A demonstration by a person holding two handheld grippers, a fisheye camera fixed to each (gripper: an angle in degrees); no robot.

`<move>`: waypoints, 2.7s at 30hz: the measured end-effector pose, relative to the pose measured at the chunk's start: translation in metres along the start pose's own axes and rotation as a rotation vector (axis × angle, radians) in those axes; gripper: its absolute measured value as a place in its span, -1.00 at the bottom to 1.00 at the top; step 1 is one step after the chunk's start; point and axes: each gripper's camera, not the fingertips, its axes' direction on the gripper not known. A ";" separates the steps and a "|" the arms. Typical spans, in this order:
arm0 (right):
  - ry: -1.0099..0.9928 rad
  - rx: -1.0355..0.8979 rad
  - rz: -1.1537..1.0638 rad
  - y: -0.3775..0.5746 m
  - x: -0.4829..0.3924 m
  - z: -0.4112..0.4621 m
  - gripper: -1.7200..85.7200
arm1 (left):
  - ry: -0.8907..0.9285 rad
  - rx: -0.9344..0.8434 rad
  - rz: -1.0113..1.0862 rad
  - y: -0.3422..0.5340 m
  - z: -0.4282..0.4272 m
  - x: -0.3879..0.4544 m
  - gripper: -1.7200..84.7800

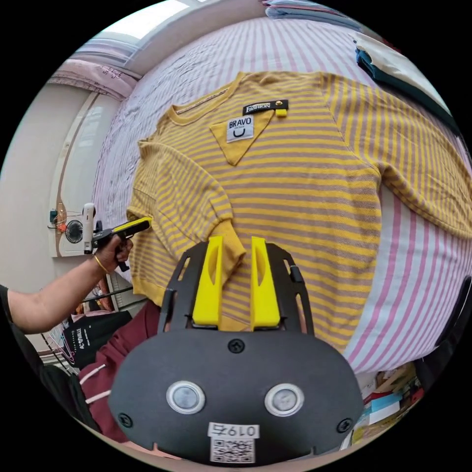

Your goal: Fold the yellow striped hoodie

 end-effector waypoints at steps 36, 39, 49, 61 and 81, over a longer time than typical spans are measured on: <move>-0.077 -0.096 0.072 -0.119 -0.017 0.005 -0.85 | 0.541 0.263 -0.720 0.017 0.012 -0.274 -0.77; -0.078 -0.119 0.077 -0.132 -0.026 0.002 -0.85 | 0.620 0.294 -0.805 0.014 0.022 -0.298 -0.77; -0.056 -0.132 0.076 -0.180 -0.062 -0.043 -0.95 | 0.633 0.401 -1.034 0.023 0.033 -0.353 -0.91; -0.027 -0.060 -0.505 -0.364 -0.260 -0.149 -0.82 | 0.767 0.395 -0.943 0.031 0.082 -0.412 -0.93; 0.013 -0.507 -0.650 -0.675 -0.521 -0.079 -0.94 | 0.790 0.366 -0.891 0.034 0.086 -0.464 -0.93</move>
